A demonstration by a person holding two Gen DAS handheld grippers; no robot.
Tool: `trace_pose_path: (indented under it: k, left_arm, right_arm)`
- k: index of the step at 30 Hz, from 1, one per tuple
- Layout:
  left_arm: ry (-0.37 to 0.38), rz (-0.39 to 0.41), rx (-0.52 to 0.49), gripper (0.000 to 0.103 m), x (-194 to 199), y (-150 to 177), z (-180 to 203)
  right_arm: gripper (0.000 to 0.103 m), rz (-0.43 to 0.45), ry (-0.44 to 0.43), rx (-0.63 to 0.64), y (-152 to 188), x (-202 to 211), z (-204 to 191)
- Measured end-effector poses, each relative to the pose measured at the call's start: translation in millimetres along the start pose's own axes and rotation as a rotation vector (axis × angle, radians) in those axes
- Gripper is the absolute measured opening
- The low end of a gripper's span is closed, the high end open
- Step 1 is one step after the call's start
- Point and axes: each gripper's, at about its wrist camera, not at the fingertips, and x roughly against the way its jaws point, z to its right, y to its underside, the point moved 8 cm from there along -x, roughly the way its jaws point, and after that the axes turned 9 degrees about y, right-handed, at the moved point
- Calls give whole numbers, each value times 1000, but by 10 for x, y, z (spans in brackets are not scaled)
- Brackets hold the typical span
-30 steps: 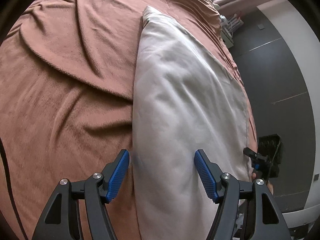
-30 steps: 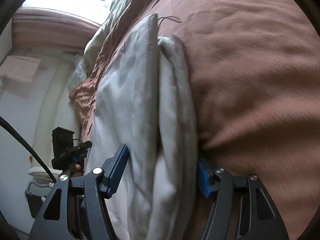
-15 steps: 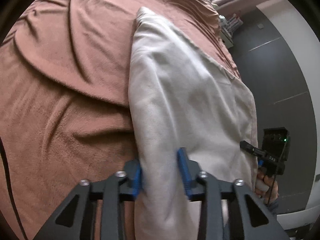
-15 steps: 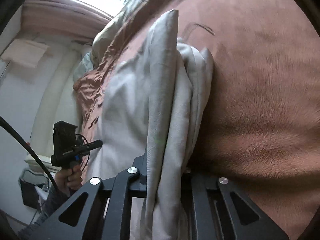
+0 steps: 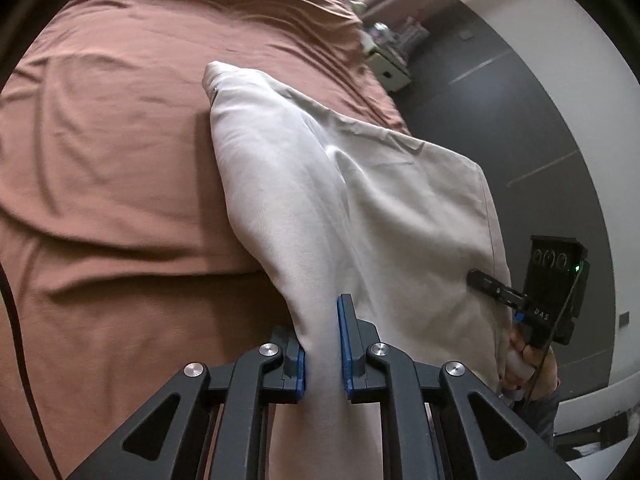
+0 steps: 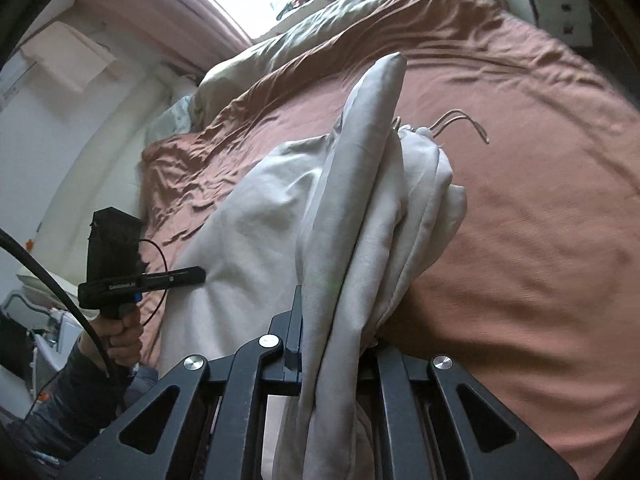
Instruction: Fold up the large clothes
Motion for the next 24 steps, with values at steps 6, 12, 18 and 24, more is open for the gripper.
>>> trace_pose_path:
  k: [6,12,18,24]
  left_arm:
    - [65,-24,-25,14,-617,-86,533]
    - [116,-54,-57,14,-863,-103,691]
    - [164,-78,-99,14,-943,-108,821]
    - [191,-122,-146,14,-1410,-71,1163]
  right_arm:
    - [6,14,97,25,-53,497,416]
    - [6,24,165,52,-112,992,704]
    - [6,44,220,32,-160,1468,989]
    - [6,28,262,7,-205,1769,1317]
